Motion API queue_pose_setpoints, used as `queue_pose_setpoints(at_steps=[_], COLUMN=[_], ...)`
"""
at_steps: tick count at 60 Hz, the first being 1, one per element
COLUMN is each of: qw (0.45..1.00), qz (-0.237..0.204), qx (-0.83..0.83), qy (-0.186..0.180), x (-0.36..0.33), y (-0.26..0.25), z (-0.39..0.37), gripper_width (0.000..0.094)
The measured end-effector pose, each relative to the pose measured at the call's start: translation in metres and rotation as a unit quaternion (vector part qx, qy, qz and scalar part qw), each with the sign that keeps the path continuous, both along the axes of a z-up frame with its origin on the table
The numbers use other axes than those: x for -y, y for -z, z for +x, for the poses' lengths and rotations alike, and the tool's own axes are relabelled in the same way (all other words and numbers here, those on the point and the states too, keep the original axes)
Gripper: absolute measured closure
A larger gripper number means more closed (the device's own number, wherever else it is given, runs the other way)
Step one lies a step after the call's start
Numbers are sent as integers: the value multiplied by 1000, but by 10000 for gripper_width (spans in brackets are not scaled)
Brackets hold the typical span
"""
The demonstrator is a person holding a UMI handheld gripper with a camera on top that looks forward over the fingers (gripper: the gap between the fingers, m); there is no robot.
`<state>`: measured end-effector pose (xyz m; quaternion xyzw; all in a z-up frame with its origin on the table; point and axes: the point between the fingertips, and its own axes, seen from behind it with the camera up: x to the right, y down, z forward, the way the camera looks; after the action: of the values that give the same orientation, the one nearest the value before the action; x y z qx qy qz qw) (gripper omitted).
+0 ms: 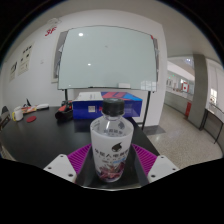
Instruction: Pour water
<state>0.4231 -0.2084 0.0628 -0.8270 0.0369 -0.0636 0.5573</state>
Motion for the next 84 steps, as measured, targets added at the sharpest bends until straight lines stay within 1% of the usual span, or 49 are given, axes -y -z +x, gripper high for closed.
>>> queue_pose_setpoints(at_steps=[2,4,6,8,11,16,18,19,29,32,41,48,55,60,65,69,70,71,74,80,84], qw=[1000,1000,1000,1000,999,999,999,999,999,999,997,992,976,955,916,883,875,862,826,737,672], qz=[3,7,15,22,29,42,43,44,41,43,55,65,90,106,122,136,137,138,143,149,148], qx=[3,3,0,0,-1,0,0,0,5,8,38,96,187,267,375,446,461,485,544,658,721], qy=[-2,-8,-14,-15,-20,-14,-13,-12,-6,3,25,44,64,67,71,59,49,47,27,-33,-78], x=[-5,-9,-11,-14,-15,-18,-19,-17,-19,-19,-31,-58,-93,-121,-150,-177,-182,-185,-205,-241,-264], y=[1,1,1,2,0,-2,-2,-2,-1,-2,-40,-94,-158,-210,-256,-283,-294,-300,-308,-305,-284], z=[1,0,-2,-3,-5,-4,-4,-3,-2,1,-2,-23,-63,-103,-156,-210,-216,-239,-286,-386,-449], gripper_width=[222,281,380,384,426,487,495,523,524,524,526,525,524,524,524,525,522,524,525,523,522])
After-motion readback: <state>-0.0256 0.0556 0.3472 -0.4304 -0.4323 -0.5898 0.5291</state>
